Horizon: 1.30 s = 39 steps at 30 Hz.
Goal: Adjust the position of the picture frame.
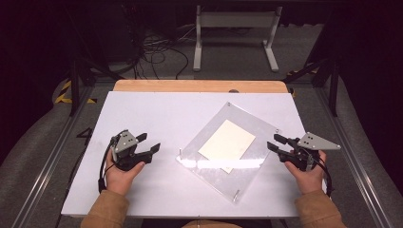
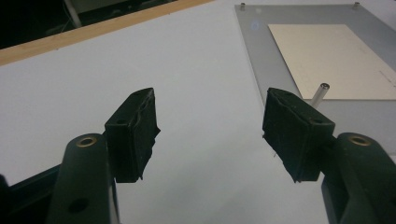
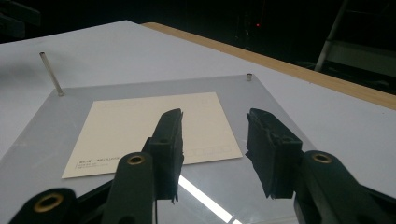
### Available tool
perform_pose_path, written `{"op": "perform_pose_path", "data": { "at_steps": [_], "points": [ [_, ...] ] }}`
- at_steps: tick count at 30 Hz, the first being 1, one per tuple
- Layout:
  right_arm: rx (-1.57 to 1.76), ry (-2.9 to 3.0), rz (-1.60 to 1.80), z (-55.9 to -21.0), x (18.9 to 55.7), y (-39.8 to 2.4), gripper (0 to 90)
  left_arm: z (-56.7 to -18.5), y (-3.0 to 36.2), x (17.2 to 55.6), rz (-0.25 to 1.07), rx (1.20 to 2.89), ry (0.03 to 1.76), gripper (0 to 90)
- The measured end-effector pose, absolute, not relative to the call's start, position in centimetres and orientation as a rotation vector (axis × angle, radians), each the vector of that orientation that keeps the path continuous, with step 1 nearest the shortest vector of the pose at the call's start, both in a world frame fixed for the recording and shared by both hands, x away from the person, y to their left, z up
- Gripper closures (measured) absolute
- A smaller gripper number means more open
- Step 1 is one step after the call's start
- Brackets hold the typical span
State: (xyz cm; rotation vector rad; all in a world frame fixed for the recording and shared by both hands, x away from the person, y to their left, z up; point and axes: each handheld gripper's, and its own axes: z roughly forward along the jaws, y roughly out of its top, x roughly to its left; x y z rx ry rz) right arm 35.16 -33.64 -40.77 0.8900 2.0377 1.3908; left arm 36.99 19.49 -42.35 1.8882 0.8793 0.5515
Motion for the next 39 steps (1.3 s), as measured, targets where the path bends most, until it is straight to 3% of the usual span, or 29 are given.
{"op": "perform_pose_path", "data": {
  "at_steps": [11,39],
  "points": [
    [0.892,2.031,1.395,-40.7,35.1,-33.7,55.0,-42.1,19.0,36.8,0.51,1.859,0.87,35.1],
    [0.903,2.046,1.387,-40.8,34.8,-33.7,53.5,-42.1,13.2,36.0,0.387,1.95,0.695,33.4]
  ]
}}
